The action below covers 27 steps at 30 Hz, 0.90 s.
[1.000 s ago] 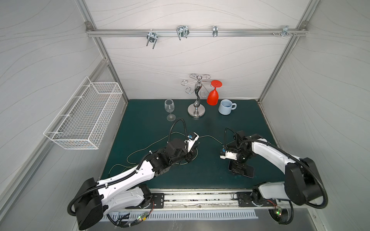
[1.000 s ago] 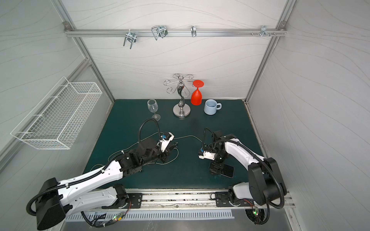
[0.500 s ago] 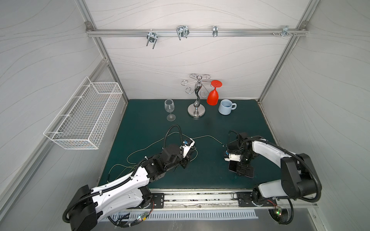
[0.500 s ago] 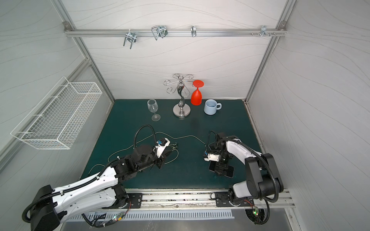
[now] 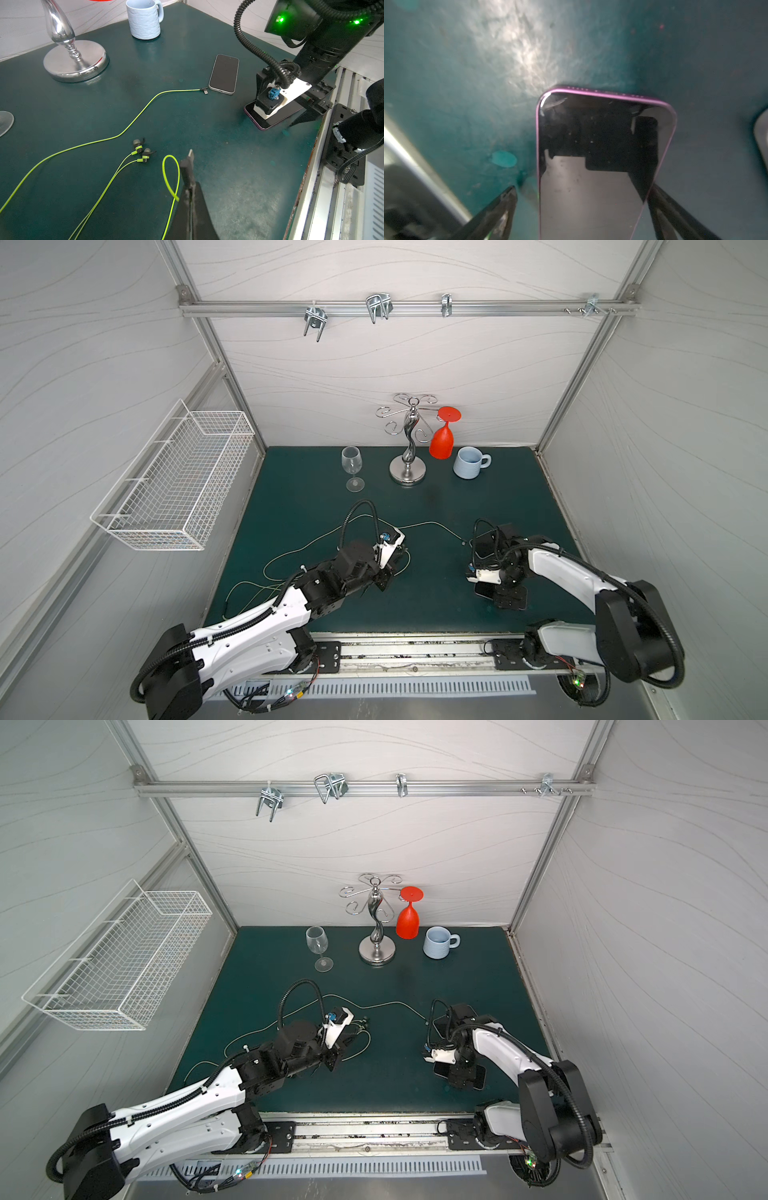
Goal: Plug wired earphones into phones
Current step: Pick up the phone at the center of the board.
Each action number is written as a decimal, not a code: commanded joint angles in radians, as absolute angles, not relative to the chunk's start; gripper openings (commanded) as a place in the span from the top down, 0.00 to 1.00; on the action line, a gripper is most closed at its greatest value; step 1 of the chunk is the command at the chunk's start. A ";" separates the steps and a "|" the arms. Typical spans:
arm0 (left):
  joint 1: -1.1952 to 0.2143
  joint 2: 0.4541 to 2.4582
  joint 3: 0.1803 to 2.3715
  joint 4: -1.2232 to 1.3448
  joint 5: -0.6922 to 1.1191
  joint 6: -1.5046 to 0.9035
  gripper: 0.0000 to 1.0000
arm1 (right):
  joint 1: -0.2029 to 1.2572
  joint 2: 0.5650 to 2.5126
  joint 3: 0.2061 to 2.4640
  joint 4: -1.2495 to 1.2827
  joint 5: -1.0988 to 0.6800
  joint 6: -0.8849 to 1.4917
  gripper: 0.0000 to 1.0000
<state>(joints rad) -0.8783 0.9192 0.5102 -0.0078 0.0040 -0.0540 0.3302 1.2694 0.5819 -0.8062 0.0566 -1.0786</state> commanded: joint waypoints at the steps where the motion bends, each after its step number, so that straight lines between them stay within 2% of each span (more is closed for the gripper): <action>1: -0.876 0.927 0.504 0.051 0.010 -0.076 1.00 | 0.328 1.308 0.503 -0.806 0.136 -1.098 0.09; 10: -0.876 0.955 0.529 0.038 0.022 -0.063 1.00 | 0.354 1.369 0.557 -0.785 0.076 -1.091 0.30; 14: -0.876 0.960 0.549 0.049 -0.024 -0.071 1.00 | 0.355 1.328 0.580 -0.800 0.067 -1.081 0.39; 18: -0.876 0.972 0.591 0.038 -0.021 -0.076 1.00 | 0.353 1.228 0.611 -0.856 -0.072 -1.075 0.48; 27: -0.876 0.985 0.713 -0.061 0.004 -0.088 1.00 | 0.356 0.919 0.562 -0.738 -0.218 -1.016 0.50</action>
<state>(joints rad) -0.8783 0.9745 0.6289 -0.0311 -0.0082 -0.0803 0.3523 1.0222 0.5781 -0.7834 -0.1051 -1.0351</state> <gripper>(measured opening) 0.049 0.735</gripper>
